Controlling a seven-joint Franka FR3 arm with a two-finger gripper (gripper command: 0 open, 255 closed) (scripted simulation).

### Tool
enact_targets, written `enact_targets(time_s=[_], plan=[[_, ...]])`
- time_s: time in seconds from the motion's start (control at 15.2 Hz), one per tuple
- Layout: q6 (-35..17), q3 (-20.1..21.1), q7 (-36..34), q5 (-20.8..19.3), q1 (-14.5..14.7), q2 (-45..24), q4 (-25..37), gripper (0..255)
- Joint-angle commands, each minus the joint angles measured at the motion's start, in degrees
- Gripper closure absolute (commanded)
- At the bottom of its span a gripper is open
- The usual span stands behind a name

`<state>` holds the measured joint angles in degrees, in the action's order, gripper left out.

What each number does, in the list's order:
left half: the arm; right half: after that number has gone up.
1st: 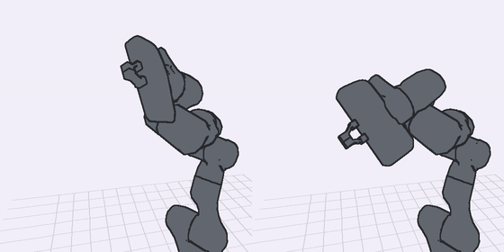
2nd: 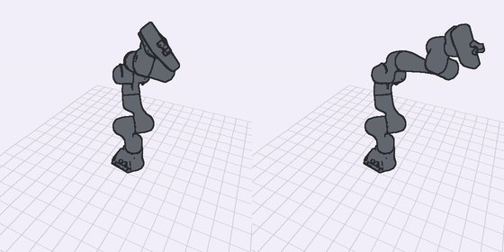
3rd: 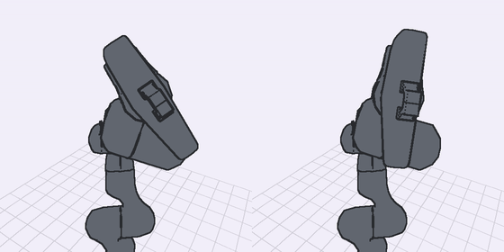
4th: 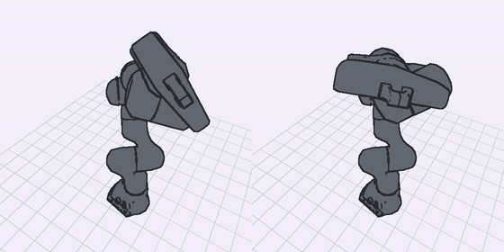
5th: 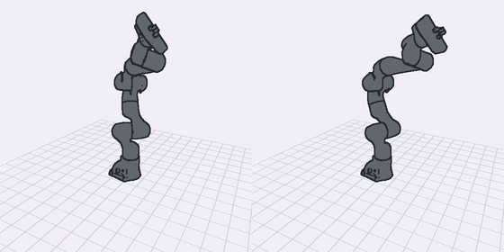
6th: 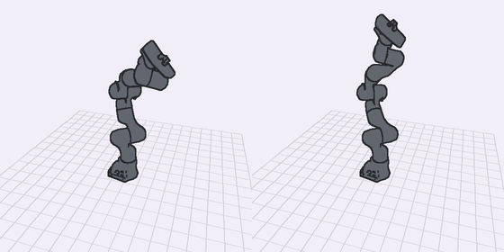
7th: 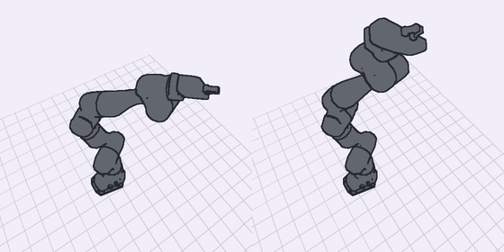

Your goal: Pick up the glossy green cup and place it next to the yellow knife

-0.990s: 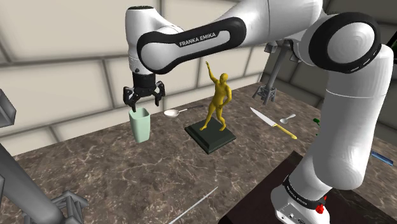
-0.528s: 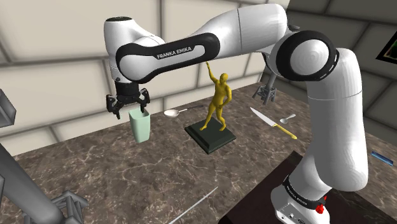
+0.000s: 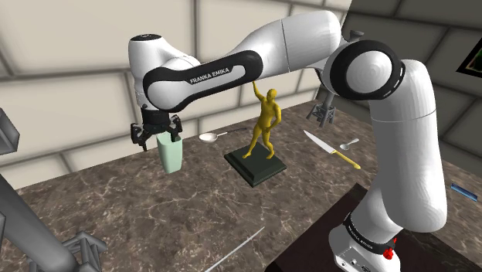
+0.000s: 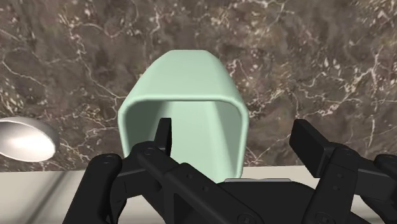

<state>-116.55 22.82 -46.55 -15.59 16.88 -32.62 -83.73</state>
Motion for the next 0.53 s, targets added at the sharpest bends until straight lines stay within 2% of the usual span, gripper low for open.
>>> enact_targets(time_s=[0.0, 0.2, 0.26, 0.46], plan=[[-0.05, -0.01, 0.0, -0.02, 0.01, -0.04, 0.01, 0], [-0.04, -0.01, 0.0, -0.01, 0.0, -0.03, 0.01, 0], [-0.04, -0.01, 0.0, -0.01, 0.0, -0.03, 0.01, 255], [-0.04, -0.01, 0.0, -0.01, 0.0, -0.03, 0.01, 255]])
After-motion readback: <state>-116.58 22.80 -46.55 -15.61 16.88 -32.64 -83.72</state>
